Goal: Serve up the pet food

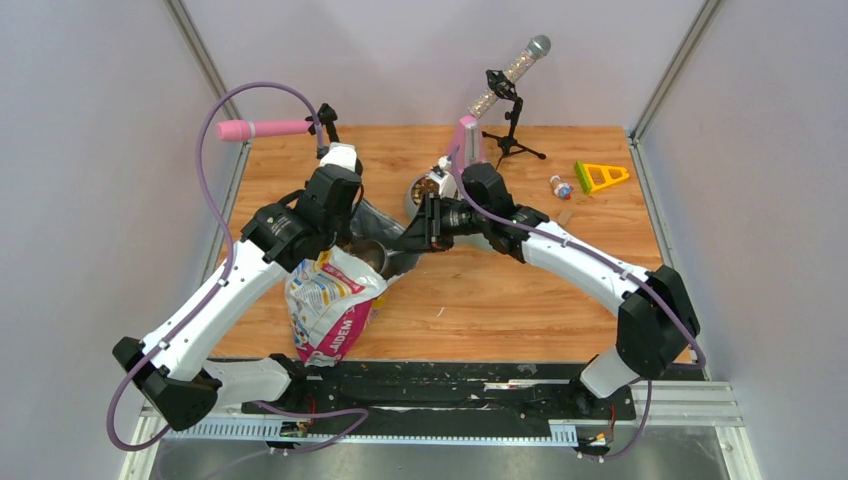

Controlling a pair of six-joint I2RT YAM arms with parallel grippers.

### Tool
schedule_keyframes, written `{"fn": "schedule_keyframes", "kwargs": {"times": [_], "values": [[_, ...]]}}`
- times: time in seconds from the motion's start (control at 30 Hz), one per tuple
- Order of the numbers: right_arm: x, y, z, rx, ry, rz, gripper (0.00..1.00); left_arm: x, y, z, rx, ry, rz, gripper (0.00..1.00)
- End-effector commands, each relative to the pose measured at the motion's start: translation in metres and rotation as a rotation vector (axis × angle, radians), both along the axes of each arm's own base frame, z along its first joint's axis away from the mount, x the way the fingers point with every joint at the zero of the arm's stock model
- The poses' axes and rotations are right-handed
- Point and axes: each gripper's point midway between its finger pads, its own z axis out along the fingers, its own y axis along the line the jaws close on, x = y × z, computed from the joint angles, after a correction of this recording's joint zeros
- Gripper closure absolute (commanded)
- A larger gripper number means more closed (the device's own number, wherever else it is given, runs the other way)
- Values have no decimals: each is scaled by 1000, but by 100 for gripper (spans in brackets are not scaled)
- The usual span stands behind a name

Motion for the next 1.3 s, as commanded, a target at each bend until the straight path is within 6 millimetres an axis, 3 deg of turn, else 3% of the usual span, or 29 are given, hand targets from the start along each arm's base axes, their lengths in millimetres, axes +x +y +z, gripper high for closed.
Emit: {"fn": "schedule_keyframes", "kwargs": {"times": [0.0, 0.1, 0.5, 0.8, 1.27], "values": [[-5, -11, 53, 147, -83, -9, 100, 19, -5, 61, -147, -223, 47, 100], [-3, -18, 63, 173, -121, -36, 100, 19, -5, 61, -146, -223, 47, 100], [-3, -46, 60, 208, -117, -109, 100, 19, -4, 60, -142, -224, 52, 100], [-2, -70, 72, 256, -159, -189, 100, 18, 0, 63, -134, -236, 65, 100], [-4, -86, 84, 361, -184, -223, 100, 19, 2, 63, -130, -240, 73, 100]]}}
